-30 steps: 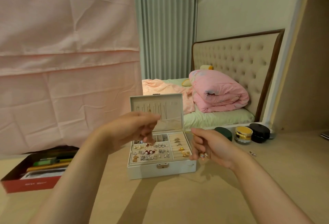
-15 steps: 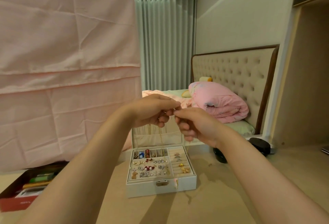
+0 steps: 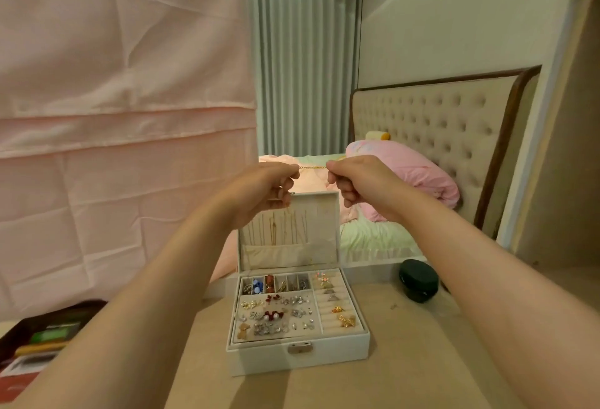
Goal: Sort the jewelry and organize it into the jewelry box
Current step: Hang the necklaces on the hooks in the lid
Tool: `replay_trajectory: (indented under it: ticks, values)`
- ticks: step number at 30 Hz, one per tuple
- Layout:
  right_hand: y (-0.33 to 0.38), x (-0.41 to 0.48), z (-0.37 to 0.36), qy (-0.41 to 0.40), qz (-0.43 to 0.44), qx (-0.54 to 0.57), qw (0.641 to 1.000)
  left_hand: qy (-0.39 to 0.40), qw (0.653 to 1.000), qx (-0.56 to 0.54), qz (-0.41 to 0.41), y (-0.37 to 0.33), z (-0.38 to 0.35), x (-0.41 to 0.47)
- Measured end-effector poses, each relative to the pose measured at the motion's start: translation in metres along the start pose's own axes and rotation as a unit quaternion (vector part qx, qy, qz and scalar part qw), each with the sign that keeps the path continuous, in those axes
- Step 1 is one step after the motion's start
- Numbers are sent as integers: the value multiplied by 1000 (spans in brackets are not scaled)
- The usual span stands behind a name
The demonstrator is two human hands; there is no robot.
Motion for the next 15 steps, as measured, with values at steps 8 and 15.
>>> replay_trajectory:
  ticks: [8, 15]
  values:
    - [-36, 48, -7, -57, 47, -52, 996, -128, 988, 72, -46, 28, 9, 37]
    - [-88, 54, -14, -79, 40, -111, 990, -129, 981, 141, -41, 72, -4, 48]
Point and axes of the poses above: each hand's wrist, its own x-axis towards the middle knuckle, its own z-axis out of the back of the hand, y = z × x, the point moved 4 cm from there along x, towards the middle knuckle, and after that the axes turned 3 degrees about x, right-handed, at the moved point
